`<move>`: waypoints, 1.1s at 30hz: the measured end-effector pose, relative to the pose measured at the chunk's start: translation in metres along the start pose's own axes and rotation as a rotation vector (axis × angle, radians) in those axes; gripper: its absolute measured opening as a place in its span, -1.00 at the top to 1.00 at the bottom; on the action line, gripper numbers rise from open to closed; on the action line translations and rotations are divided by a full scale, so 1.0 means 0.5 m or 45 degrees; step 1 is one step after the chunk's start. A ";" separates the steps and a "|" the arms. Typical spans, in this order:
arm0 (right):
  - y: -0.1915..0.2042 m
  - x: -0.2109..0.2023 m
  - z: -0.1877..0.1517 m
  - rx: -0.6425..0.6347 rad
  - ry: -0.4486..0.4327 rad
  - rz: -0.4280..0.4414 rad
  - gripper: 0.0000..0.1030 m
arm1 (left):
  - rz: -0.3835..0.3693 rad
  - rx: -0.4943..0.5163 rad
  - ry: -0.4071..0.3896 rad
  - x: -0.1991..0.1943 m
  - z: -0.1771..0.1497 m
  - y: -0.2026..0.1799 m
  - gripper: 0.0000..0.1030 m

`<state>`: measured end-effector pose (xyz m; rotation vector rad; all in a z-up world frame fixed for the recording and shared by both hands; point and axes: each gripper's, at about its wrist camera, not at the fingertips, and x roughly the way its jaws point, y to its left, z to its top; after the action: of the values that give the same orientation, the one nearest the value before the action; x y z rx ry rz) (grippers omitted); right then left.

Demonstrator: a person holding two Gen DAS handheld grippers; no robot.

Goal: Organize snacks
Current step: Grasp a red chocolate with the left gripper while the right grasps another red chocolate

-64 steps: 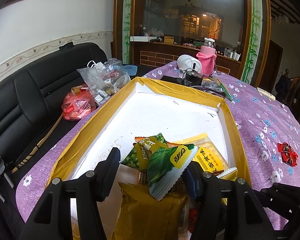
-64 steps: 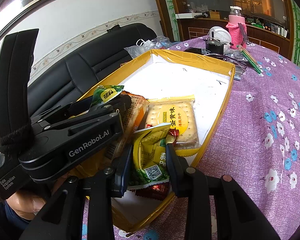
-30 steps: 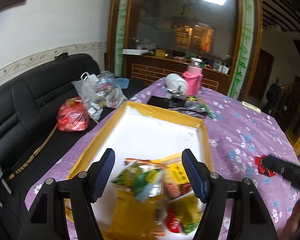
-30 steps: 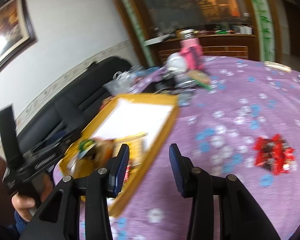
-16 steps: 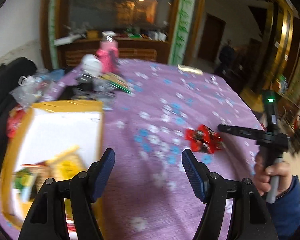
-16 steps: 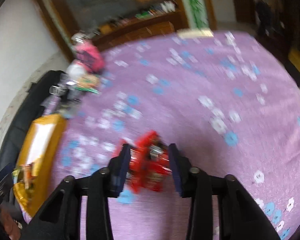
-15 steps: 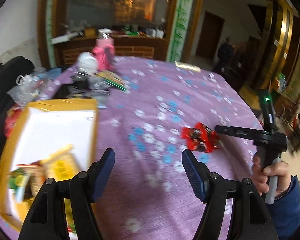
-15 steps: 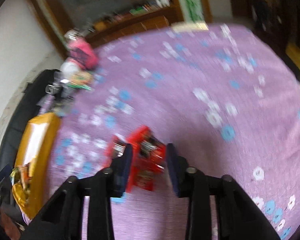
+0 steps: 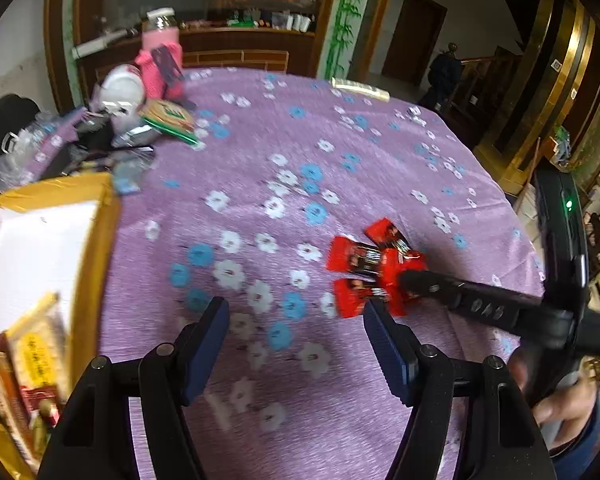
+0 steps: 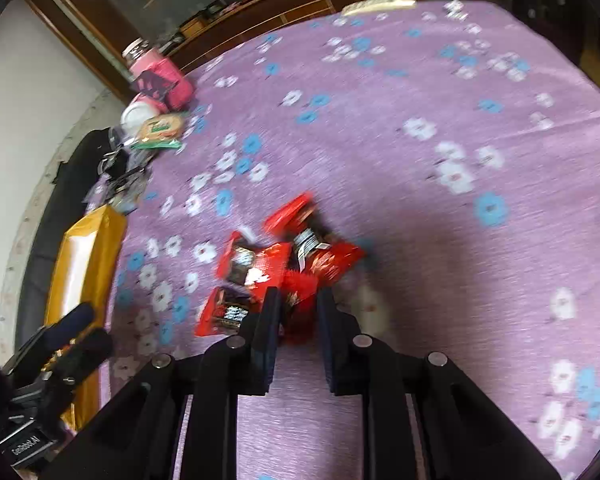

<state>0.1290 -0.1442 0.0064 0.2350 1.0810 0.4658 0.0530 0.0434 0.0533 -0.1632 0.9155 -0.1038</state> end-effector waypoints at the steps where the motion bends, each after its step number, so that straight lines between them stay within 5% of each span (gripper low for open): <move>1: 0.010 0.002 -0.002 -0.032 -0.018 -0.023 0.65 | -0.001 -0.001 0.001 0.001 -0.001 -0.002 -0.41; 7: 0.069 0.015 -0.022 -0.218 -0.066 -0.133 0.64 | 0.009 -0.024 -0.011 -0.004 -0.003 0.012 -0.41; 11: 0.056 0.014 -0.017 -0.098 0.049 0.245 0.66 | 0.002 -0.036 -0.009 -0.007 -0.002 0.031 -0.41; 12: 0.050 0.003 -0.012 -0.076 0.020 0.264 0.66 | -0.003 -0.036 -0.002 -0.005 -0.002 0.033 -0.41; 20: 0.003 -0.026 0.007 0.053 -0.089 0.151 0.66 | -0.080 -0.101 0.161 0.051 -0.012 0.012 -0.41; 24: 0.001 -0.039 0.008 0.052 -0.125 0.140 0.66 | 0.068 -0.080 0.142 0.080 -0.008 -0.017 -0.39; 28: 0.000 -0.050 0.006 0.039 -0.148 0.132 0.66 | 0.116 -0.050 0.143 0.120 -0.002 -0.032 -0.22; 32: 0.001 -0.055 0.004 0.032 -0.153 0.128 0.66 | 0.120 0.082 0.087 0.116 -0.013 -0.047 0.46; 33: 0.001 -0.057 0.004 0.032 -0.155 0.131 0.66 | 0.106 0.088 0.084 0.111 -0.016 -0.043 0.48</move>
<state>0.1198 -0.1572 0.0299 0.3382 0.9591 0.5233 0.0798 0.0127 0.0089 -0.0575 0.9818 -0.0635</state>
